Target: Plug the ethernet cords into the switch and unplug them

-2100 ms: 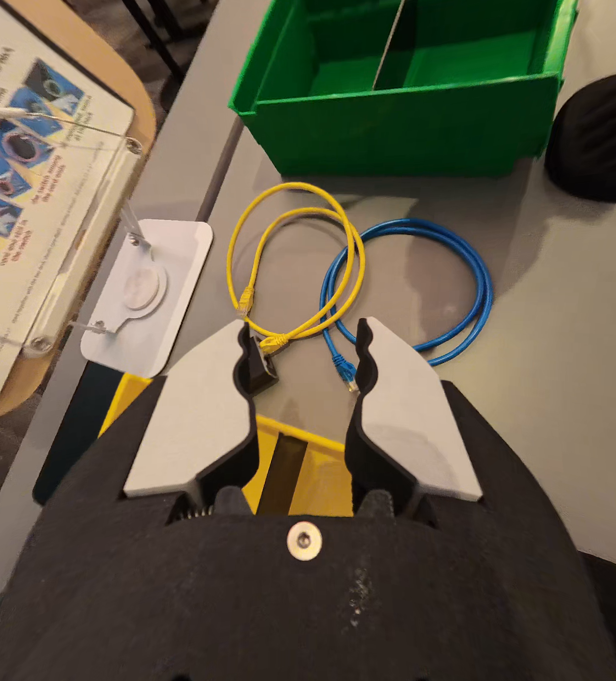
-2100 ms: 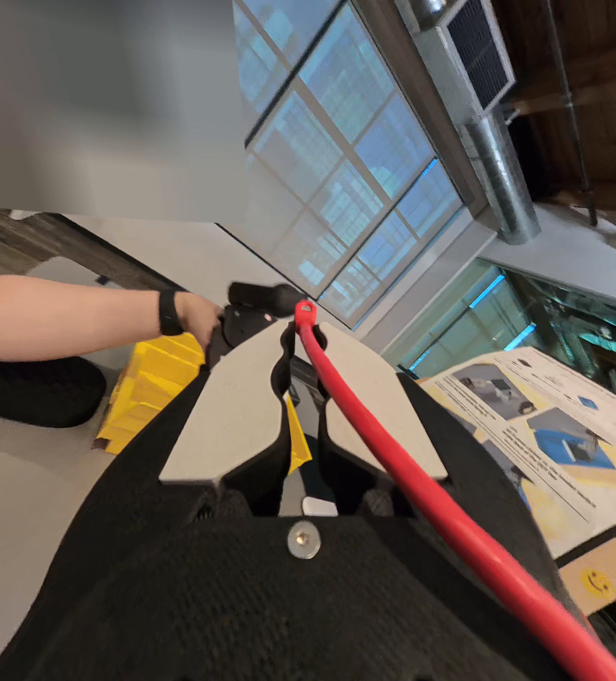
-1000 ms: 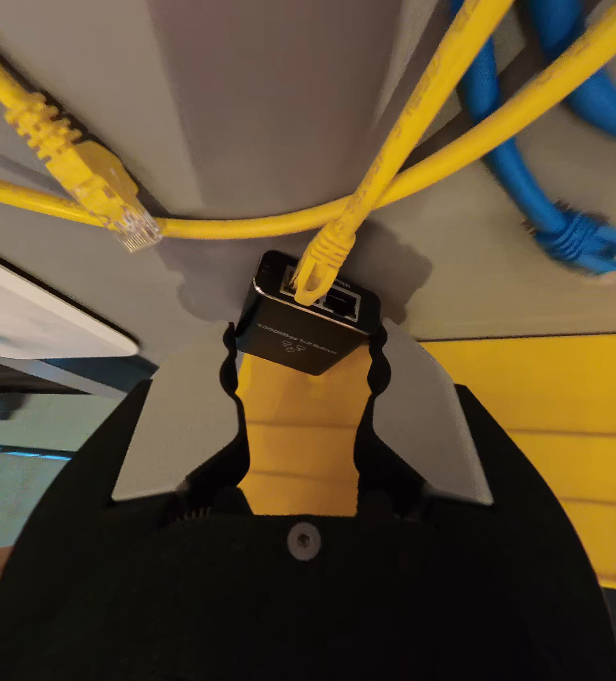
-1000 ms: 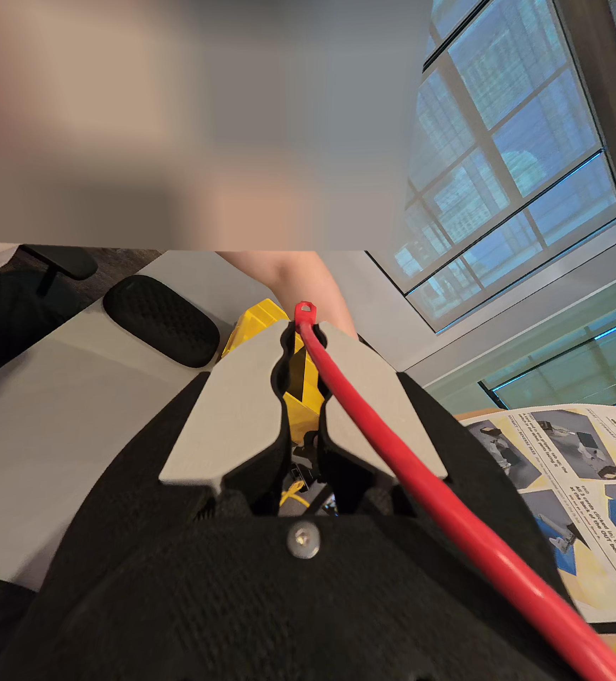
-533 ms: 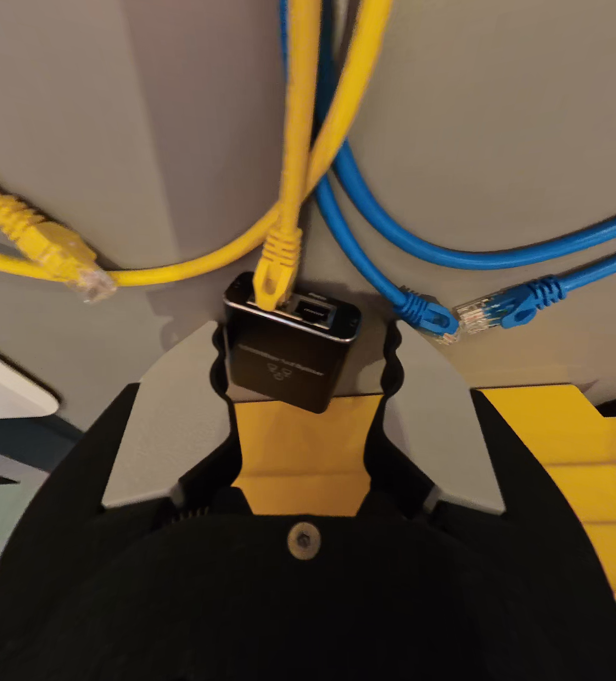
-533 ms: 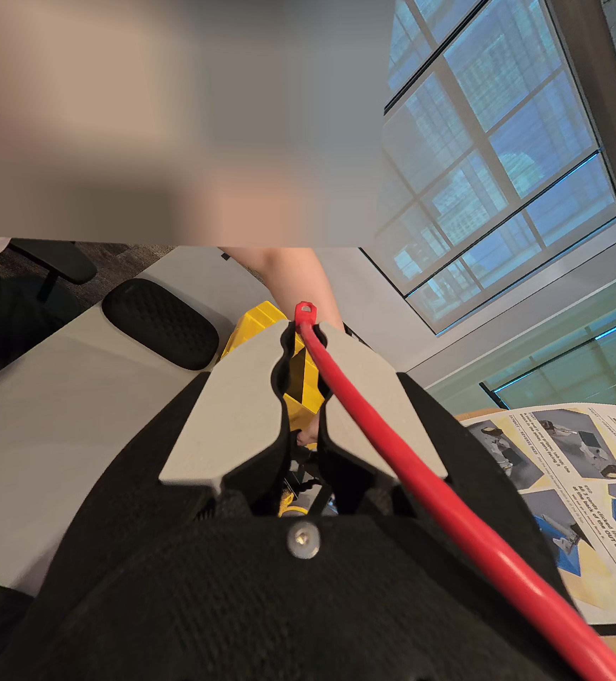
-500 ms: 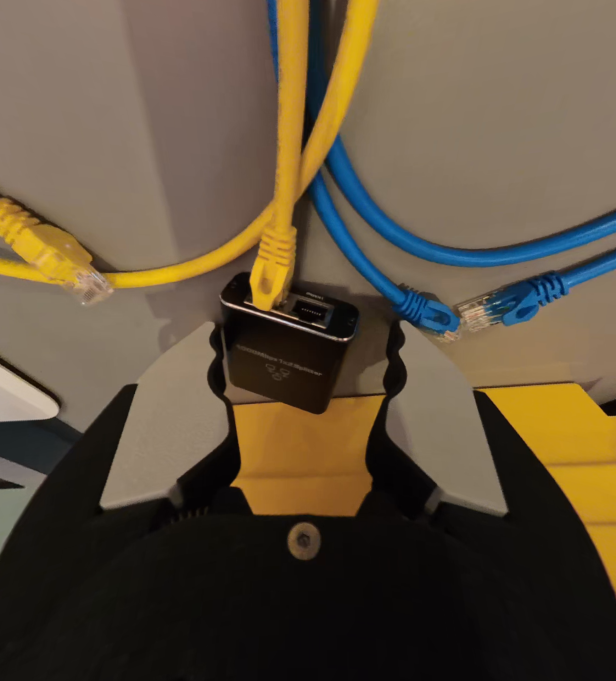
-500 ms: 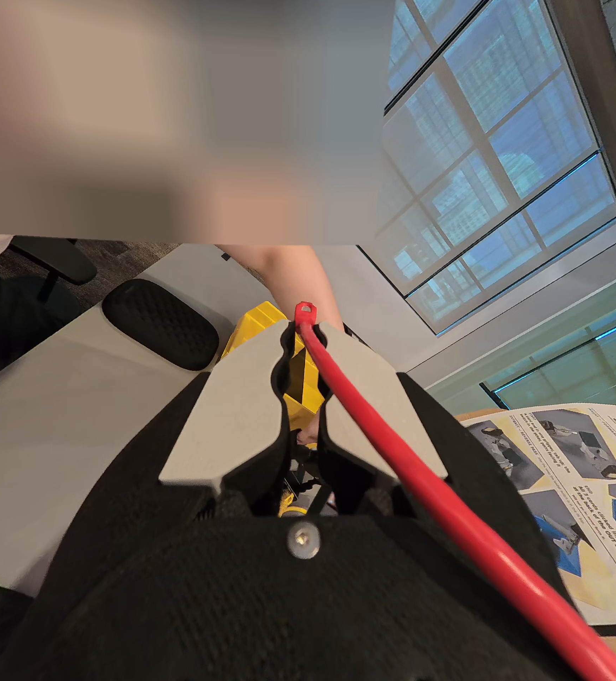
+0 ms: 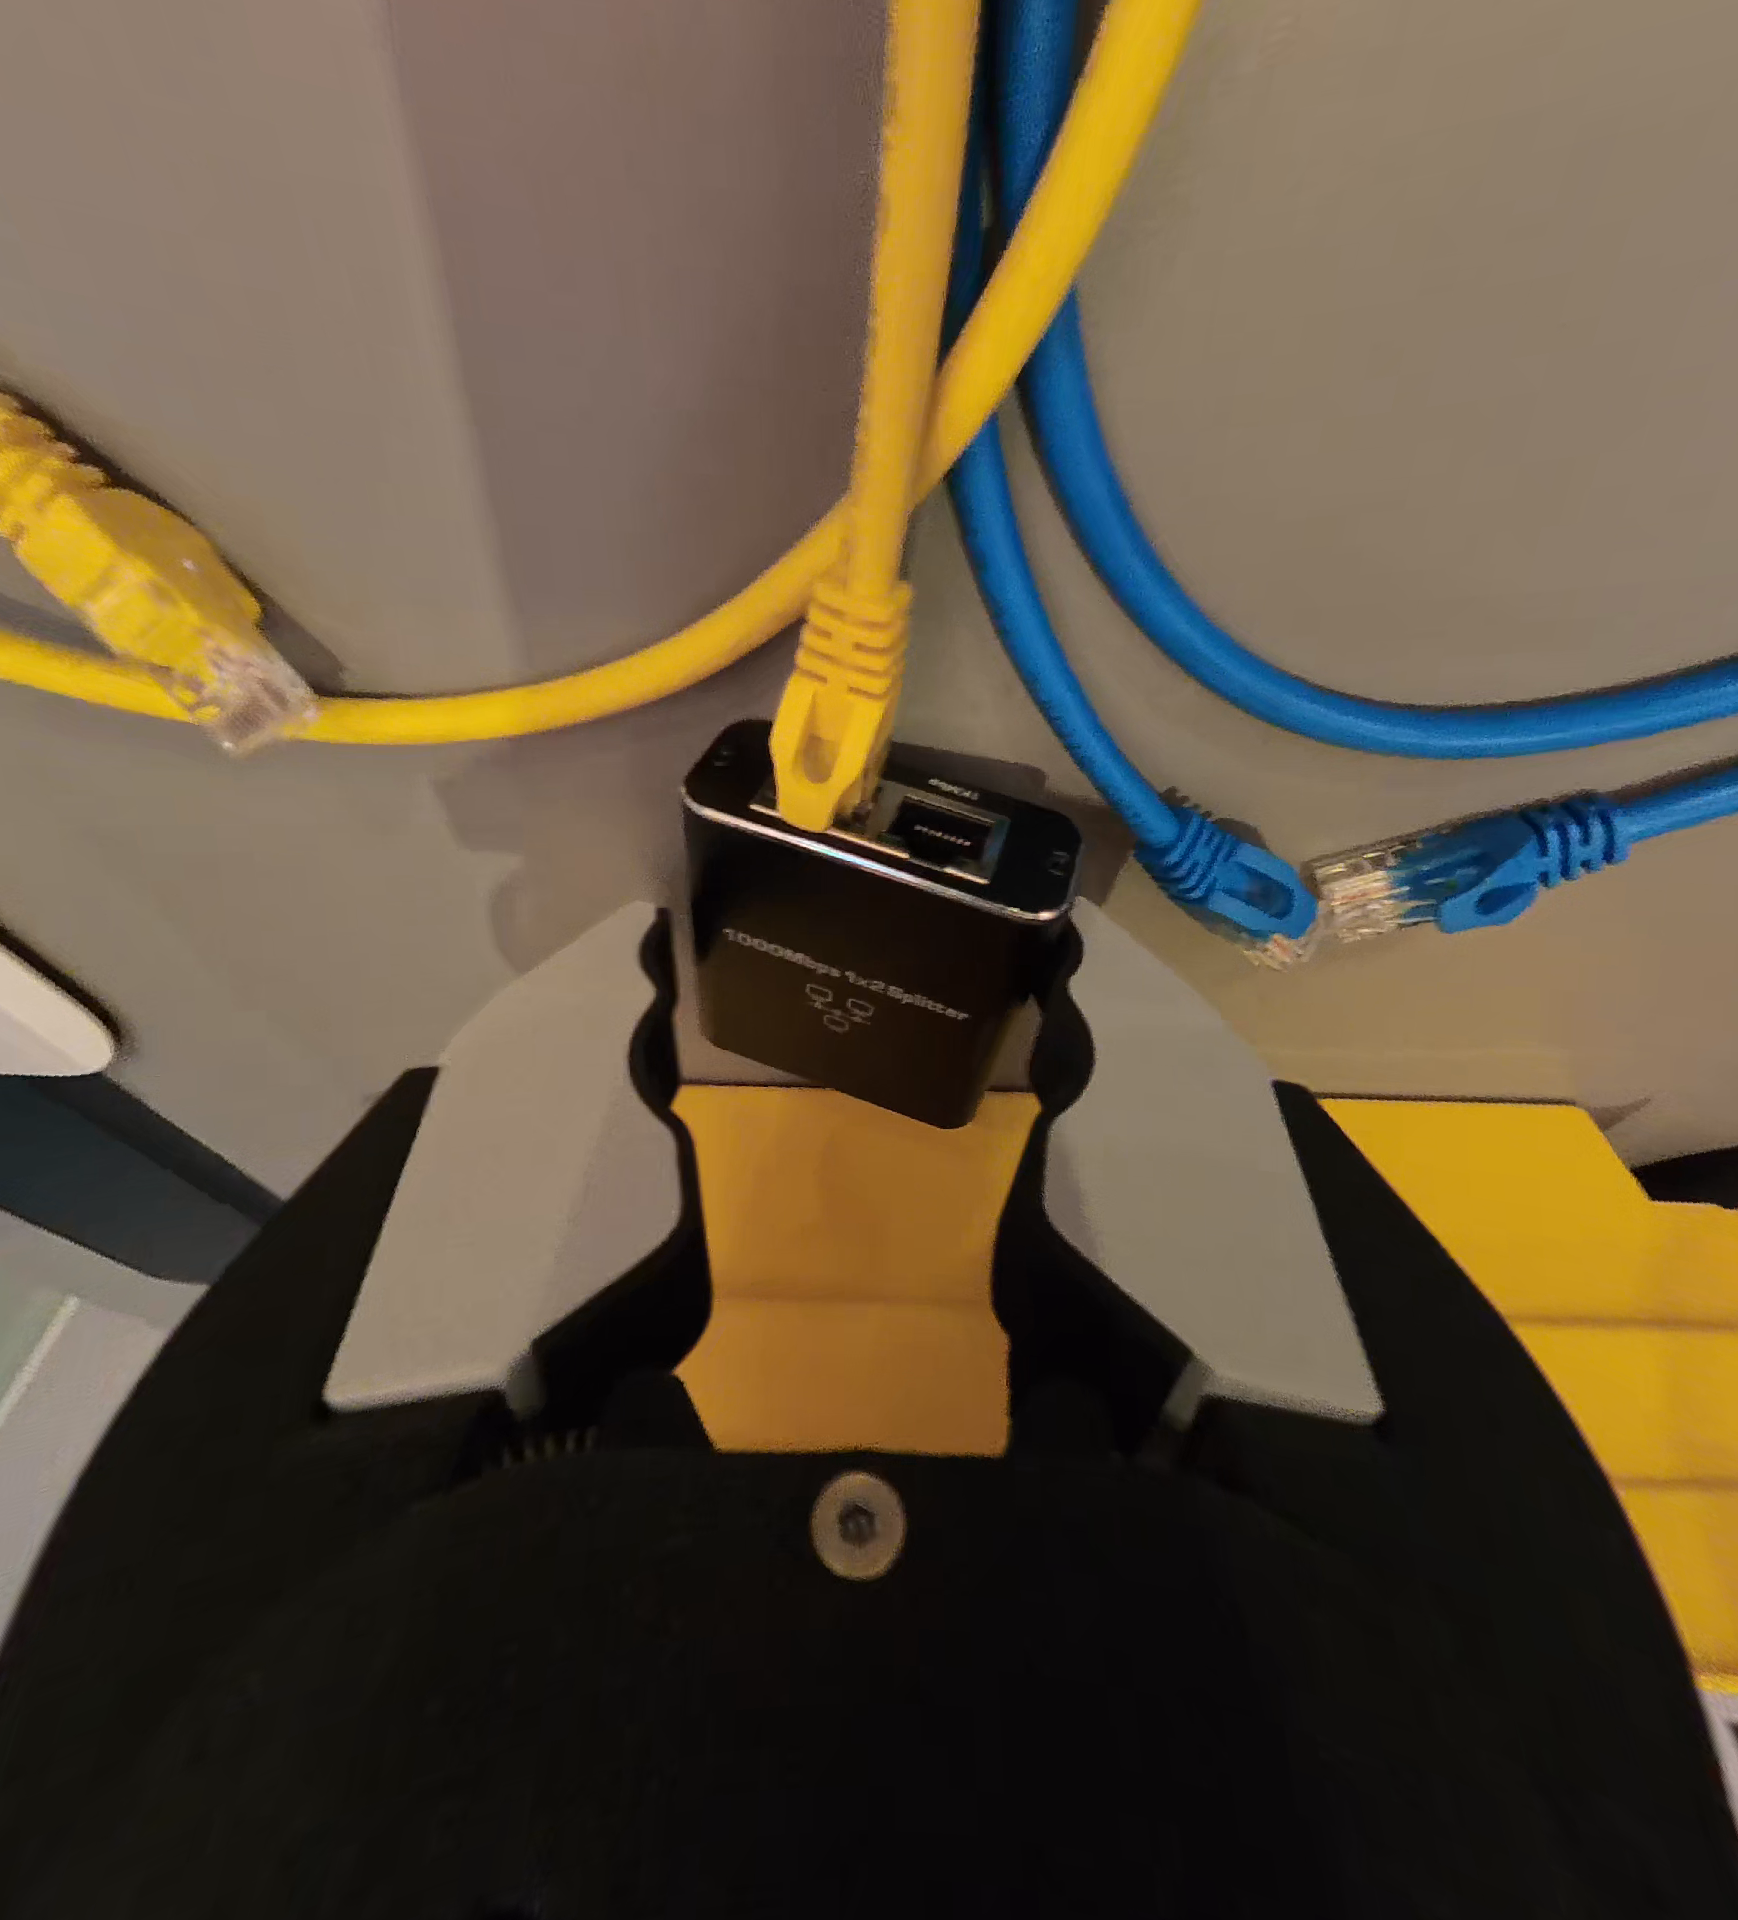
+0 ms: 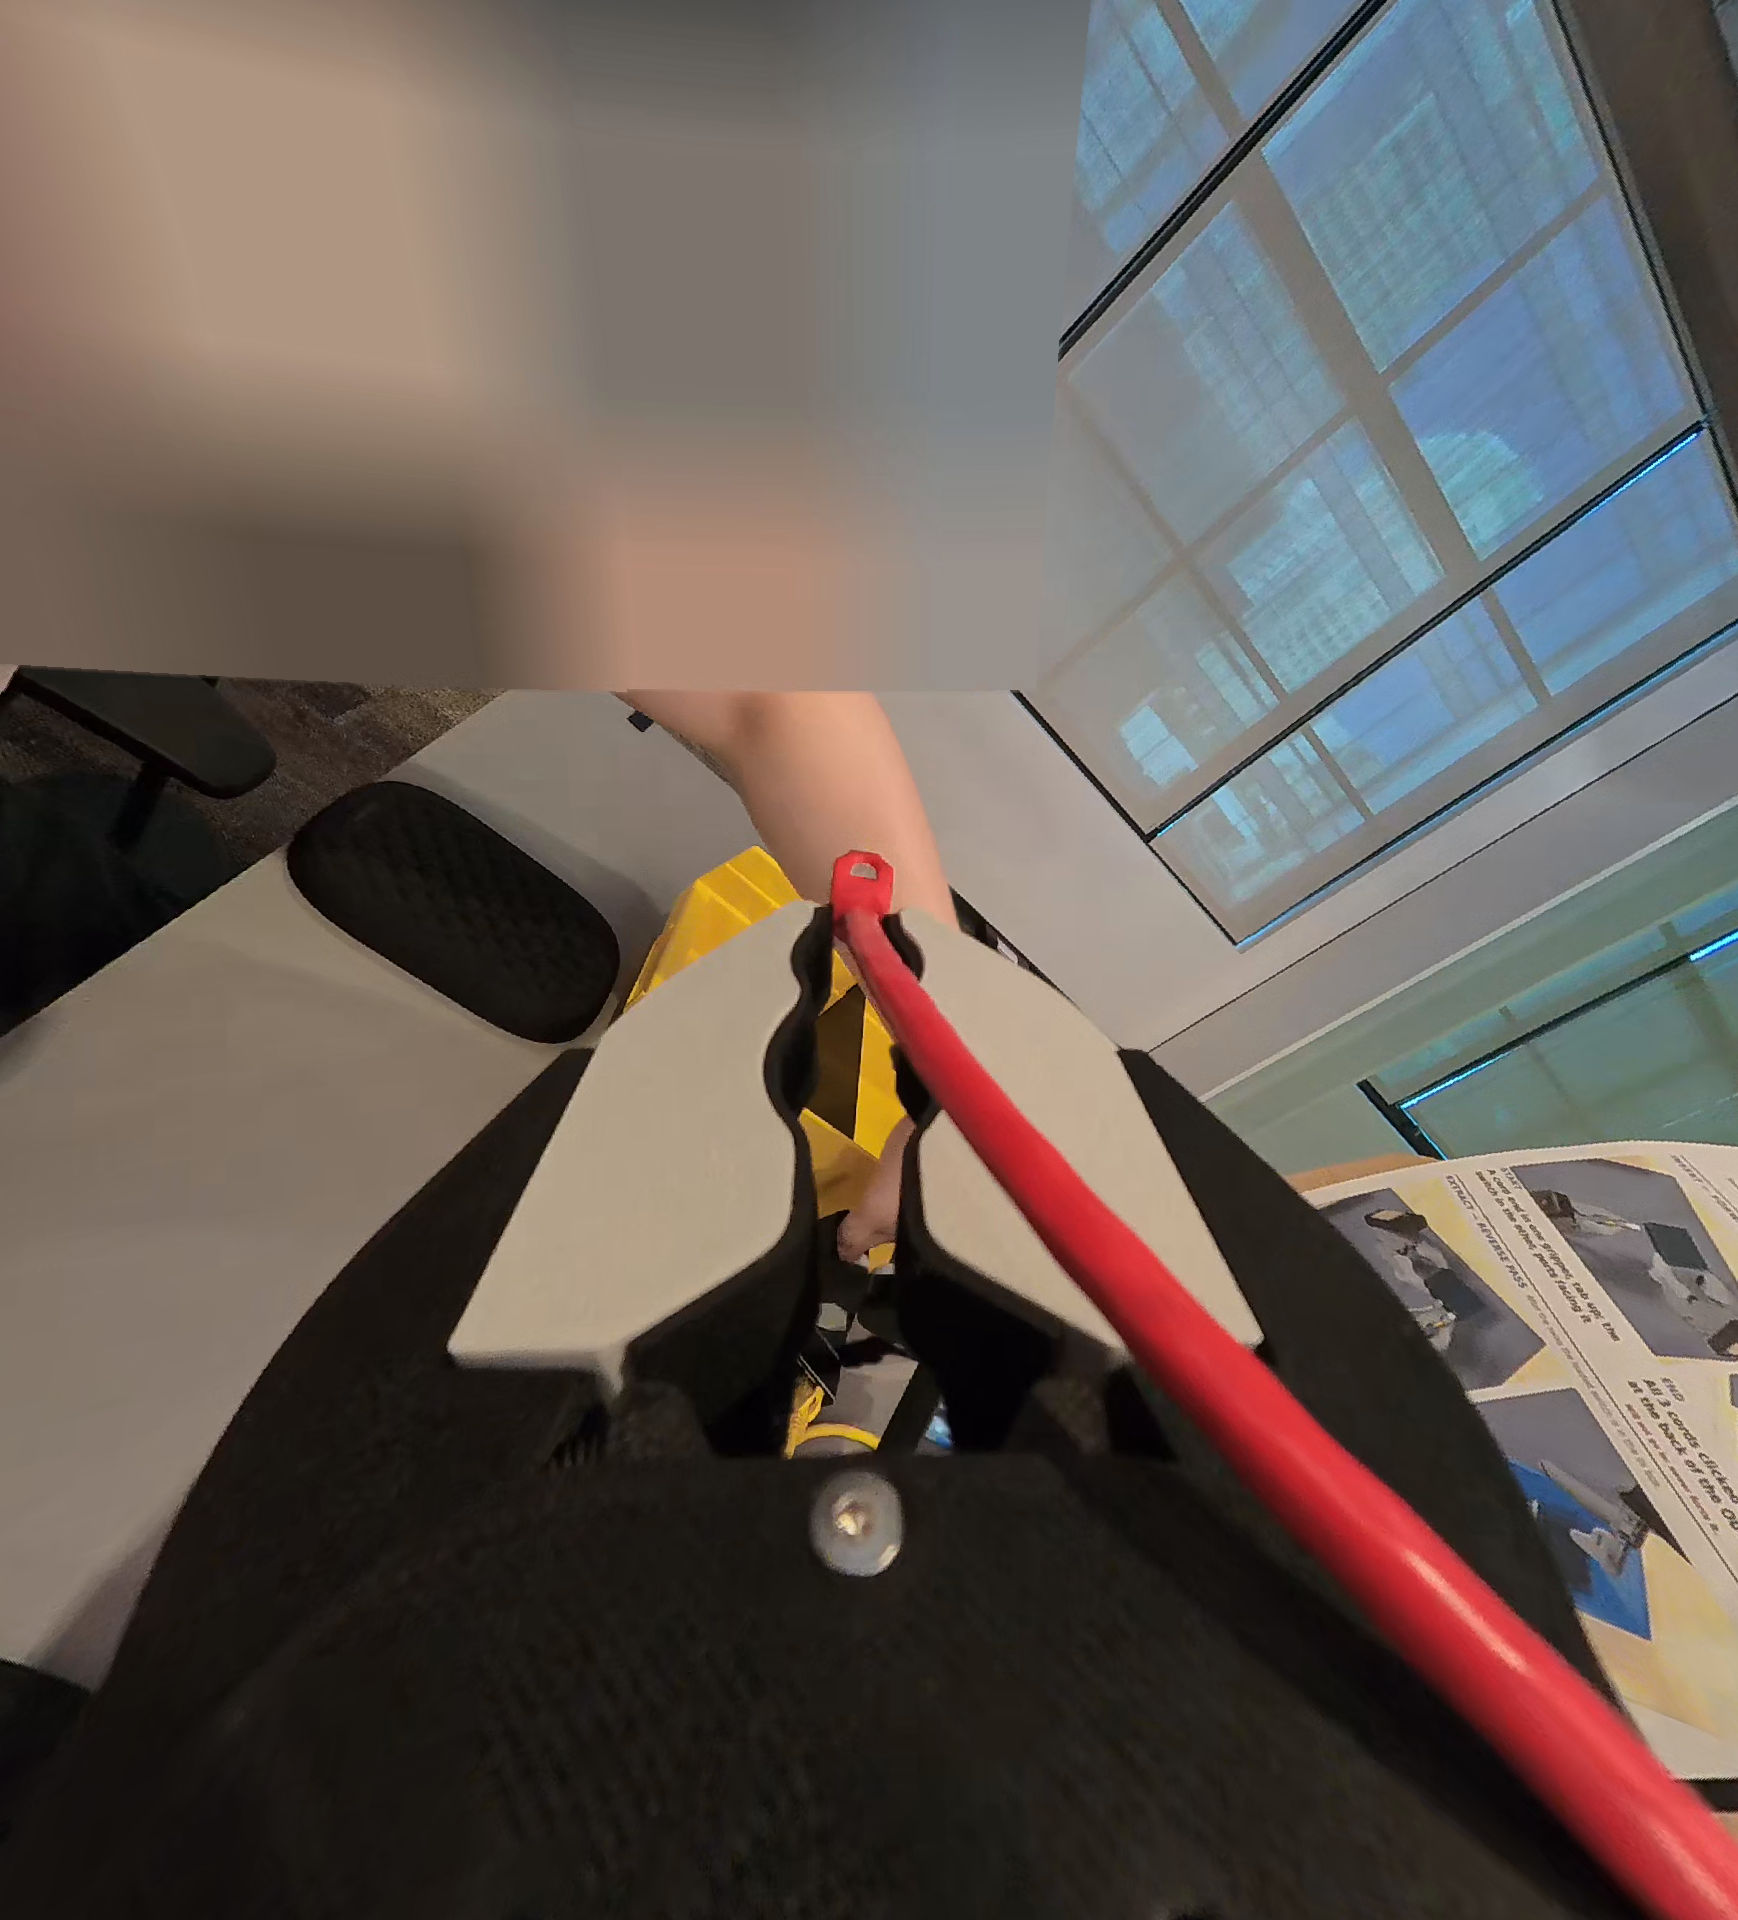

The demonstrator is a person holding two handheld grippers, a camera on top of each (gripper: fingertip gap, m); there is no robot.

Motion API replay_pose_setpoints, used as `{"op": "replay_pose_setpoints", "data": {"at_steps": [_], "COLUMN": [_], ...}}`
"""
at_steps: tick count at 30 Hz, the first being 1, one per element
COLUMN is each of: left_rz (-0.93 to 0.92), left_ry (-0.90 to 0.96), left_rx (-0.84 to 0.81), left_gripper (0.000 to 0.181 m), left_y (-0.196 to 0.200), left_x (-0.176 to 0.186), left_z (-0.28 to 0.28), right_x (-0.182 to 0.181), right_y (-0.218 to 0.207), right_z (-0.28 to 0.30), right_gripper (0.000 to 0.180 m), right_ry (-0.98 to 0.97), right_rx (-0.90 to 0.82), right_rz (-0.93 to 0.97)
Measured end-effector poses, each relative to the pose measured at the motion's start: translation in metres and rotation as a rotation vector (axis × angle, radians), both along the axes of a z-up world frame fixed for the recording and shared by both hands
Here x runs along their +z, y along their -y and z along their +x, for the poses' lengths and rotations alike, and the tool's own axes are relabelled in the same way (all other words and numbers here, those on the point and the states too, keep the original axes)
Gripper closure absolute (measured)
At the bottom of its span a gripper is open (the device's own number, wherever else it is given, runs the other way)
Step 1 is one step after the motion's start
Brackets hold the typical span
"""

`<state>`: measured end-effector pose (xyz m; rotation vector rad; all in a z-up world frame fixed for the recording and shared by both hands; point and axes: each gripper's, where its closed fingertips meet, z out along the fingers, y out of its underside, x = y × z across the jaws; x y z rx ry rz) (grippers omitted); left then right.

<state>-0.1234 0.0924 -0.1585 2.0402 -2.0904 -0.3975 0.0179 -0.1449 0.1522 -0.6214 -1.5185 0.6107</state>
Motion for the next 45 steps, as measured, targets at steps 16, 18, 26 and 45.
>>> {"op": "replay_pose_setpoints", "data": {"at_steps": [16,18,26,45], "left_rz": [0.463,0.467,0.269,-0.196], "left_ry": [0.012,0.006,-0.029,0.262], "left_rx": [-0.230,-0.223,-0.148,-0.016], "left_gripper": [0.138,0.139,0.149,0.151], "left_y": [-0.013,-0.014,0.004,0.035], "left_x": [0.012,0.012,0.024,0.031], "left_z": [0.005,0.004,-0.002,0.036], "right_x": [0.003,0.003,0.004,0.000], "right_y": [0.007,0.009,0.012,0.009], "right_z": [0.001,0.001,0.002,-0.001], "right_gripper": [0.169,0.169,0.169,0.169], "right_ry": [-0.004,-0.003,0.004,0.021], "right_rx": [0.010,0.009,0.014,0.017], "right_rz": [0.018,0.025,0.030,0.019]}}
